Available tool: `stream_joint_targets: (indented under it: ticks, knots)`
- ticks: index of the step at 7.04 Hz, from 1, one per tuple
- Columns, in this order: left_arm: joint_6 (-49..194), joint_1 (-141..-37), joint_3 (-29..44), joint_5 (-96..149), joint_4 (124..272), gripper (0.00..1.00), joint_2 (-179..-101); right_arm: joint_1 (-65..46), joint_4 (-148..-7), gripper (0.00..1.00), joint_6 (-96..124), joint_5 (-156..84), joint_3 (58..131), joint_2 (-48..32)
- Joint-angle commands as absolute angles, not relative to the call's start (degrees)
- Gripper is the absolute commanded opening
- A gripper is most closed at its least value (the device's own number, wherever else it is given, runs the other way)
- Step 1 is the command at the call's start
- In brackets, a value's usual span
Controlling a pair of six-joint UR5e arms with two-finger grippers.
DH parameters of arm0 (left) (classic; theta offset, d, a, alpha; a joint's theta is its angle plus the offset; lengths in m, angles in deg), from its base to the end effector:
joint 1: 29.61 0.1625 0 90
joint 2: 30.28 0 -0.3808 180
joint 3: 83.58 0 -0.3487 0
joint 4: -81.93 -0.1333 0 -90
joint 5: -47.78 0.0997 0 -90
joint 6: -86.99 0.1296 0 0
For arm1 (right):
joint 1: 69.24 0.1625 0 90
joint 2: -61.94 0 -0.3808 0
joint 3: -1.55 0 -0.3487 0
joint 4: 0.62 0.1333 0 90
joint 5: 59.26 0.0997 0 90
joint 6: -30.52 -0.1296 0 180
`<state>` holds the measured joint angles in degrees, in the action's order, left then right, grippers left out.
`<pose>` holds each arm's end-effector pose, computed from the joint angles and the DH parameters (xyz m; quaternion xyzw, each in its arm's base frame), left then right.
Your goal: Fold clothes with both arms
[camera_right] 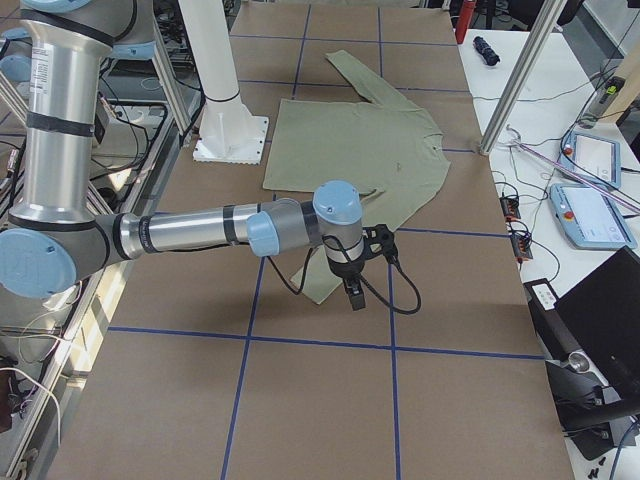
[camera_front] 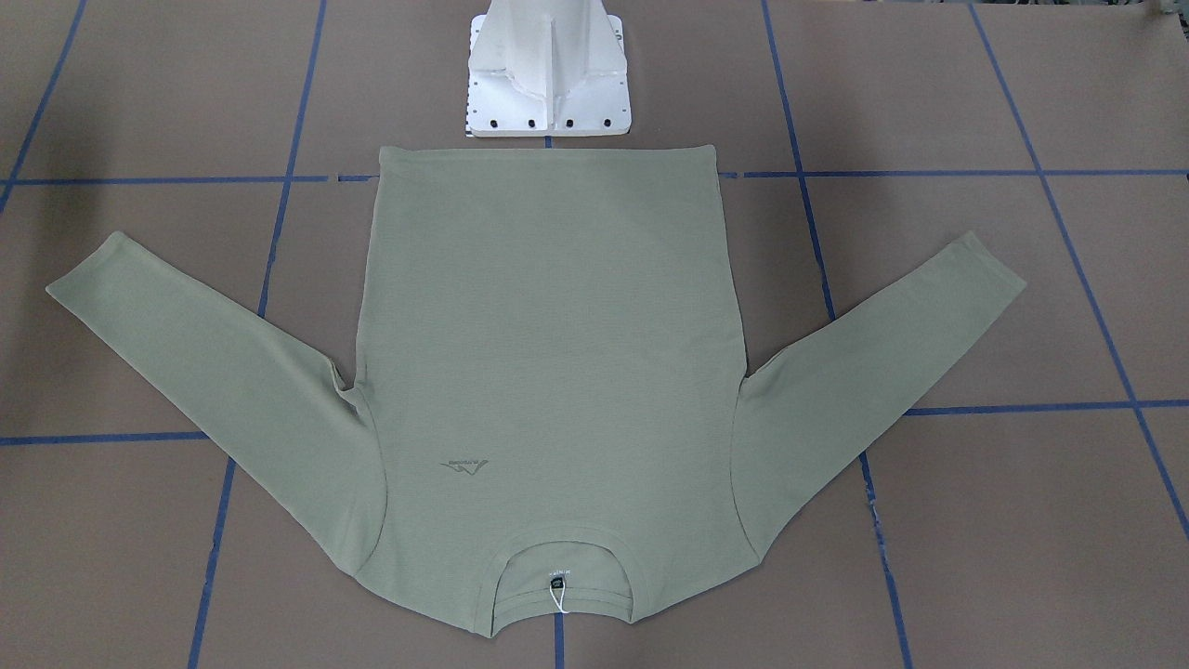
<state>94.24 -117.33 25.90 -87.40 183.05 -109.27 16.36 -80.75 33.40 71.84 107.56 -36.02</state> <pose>-0.0256 -0.3981 0.5376 0.1733 0.3714 0.1407 0.9012 0.0159 -0.4199 0.5530 0.1412 -0.3486 -0.1133 0.9196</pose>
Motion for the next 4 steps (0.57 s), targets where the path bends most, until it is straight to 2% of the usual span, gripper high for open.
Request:
stream_joint_targets:
  ticks: [1,3,4]
  knots:
    - [94.1,-117.6,24.1,-87.6,187.3,1.0,-110.3,16.4,-75.7,1.0,33.9,72.8,104.6,-34.4]
    - [94.1,-117.6,23.2,-87.8,192.3,1.0,-111.2,13.4,-73.7,1.0,24.4,72.5,105.8,-34.7]
    - [94.3,-117.6,23.2,-87.9,192.4,1.0,-111.0,9.8,-64.3,1.0,13.9,72.1,105.4,-37.5]
